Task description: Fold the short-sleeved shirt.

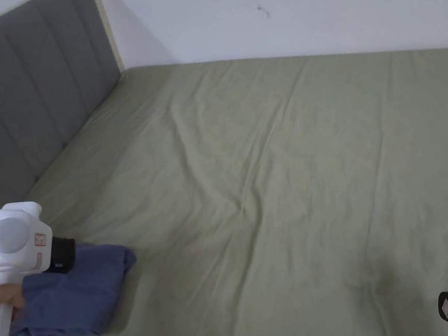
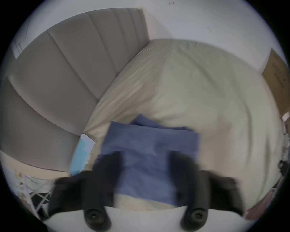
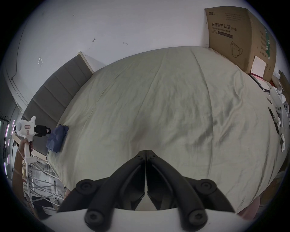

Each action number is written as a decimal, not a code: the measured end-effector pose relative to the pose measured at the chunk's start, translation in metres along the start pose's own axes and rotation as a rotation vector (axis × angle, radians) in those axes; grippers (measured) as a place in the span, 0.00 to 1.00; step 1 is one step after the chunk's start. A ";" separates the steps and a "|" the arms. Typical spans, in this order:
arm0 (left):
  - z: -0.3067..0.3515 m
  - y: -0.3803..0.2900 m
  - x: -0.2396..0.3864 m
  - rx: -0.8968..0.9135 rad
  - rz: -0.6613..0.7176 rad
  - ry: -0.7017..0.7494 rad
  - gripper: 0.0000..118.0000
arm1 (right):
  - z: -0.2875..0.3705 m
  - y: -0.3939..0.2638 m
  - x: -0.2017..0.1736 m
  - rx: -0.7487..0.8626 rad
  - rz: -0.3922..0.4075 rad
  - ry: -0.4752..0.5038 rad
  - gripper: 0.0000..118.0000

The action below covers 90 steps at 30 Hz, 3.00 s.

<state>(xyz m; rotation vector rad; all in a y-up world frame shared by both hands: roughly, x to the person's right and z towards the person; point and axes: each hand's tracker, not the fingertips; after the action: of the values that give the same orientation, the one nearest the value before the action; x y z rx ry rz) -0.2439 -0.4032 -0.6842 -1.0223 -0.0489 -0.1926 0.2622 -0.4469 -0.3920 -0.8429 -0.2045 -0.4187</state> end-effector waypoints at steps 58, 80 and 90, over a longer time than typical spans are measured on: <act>0.288 -0.141 0.312 0.907 -0.083 -0.258 0.96 | 0.197 0.020 -0.004 0.775 0.189 -0.282 0.97; 0.285 -0.143 0.317 0.879 -0.073 -0.260 0.96 | 0.191 0.022 0.003 0.757 0.168 -0.311 0.97; 0.284 -0.144 0.325 0.841 -0.118 -0.268 1.00 | 0.192 0.019 0.005 0.750 0.162 -0.317 0.97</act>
<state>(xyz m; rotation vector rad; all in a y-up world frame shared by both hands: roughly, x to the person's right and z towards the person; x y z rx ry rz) 0.0630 -0.2784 -0.3724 -0.1984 -0.4011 -0.1212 0.2729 -0.2920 -0.2779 -0.1761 -0.5435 -0.0327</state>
